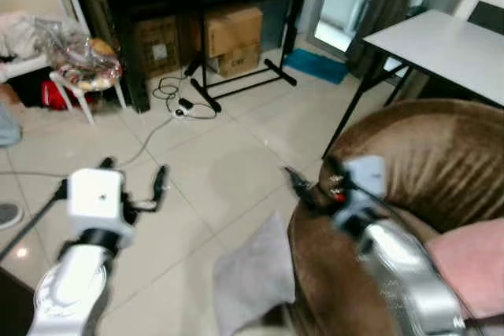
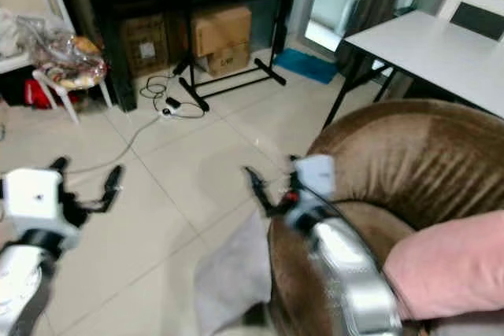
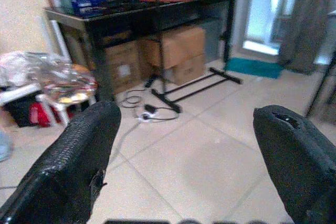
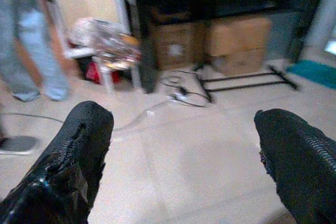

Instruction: Move the pillow to the sofa from floor

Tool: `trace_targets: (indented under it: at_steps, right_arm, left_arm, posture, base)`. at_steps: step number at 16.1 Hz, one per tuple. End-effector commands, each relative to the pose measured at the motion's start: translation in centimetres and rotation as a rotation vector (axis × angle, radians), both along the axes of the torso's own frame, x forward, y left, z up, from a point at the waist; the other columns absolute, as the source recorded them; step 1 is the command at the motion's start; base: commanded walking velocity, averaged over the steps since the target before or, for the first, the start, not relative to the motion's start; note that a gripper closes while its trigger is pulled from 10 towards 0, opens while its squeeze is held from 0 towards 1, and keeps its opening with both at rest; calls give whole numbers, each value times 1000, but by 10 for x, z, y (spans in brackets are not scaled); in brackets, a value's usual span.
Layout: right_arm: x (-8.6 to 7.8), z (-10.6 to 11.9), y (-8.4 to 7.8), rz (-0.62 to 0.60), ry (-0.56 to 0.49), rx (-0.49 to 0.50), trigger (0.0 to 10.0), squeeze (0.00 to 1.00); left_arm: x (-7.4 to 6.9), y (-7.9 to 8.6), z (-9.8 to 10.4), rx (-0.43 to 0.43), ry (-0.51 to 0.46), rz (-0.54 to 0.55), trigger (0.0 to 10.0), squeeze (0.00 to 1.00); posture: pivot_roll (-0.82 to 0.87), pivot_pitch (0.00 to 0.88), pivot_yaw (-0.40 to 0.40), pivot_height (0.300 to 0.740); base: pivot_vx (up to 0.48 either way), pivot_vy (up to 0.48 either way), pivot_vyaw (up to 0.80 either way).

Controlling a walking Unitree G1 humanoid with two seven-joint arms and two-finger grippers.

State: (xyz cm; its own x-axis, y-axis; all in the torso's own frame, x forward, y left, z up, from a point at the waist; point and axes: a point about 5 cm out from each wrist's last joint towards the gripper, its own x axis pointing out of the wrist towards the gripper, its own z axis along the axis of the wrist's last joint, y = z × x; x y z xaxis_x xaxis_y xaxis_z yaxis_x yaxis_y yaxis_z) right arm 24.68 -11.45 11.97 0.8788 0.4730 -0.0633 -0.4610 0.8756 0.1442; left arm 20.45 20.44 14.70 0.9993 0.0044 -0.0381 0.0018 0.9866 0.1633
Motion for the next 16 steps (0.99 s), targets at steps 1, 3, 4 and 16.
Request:
trace_targets:
  at_steps: [1, 3, 4, 16]
  right_arm:
    - [0, 2, -11, -26, -2, -18, 10000, 1000]
    - [1, -5, -17, -81, 34, -4, 10000, 0]
    - [2, -8, -19, -105, 50, 2, 10000, 0]
    - [5, -9, -21, -133, 34, 7, 10000, 0]
  left_arm:
    - [1, -5, 0, 5, -6, -14, 10000, 1000]
    - [0, -2, -4, 61, -7, -6, 10000, 384]
    - [0, 0, -5, 76, -4, 0, 10000, 318]
    - [-1, -1, -5, 80, -31, 21, 10000, 141]
  posture:
    - [1, 0, -49, 740]
    - [-1, 0, -49, 740]
    - [-1, 0, -49, 740]
    - [2, 0, -57, 630]
  base:
    - [0, 0, 0]
    - [0, 0, 0]
    - [0, 0, 0]
    - [0, 0, 0]
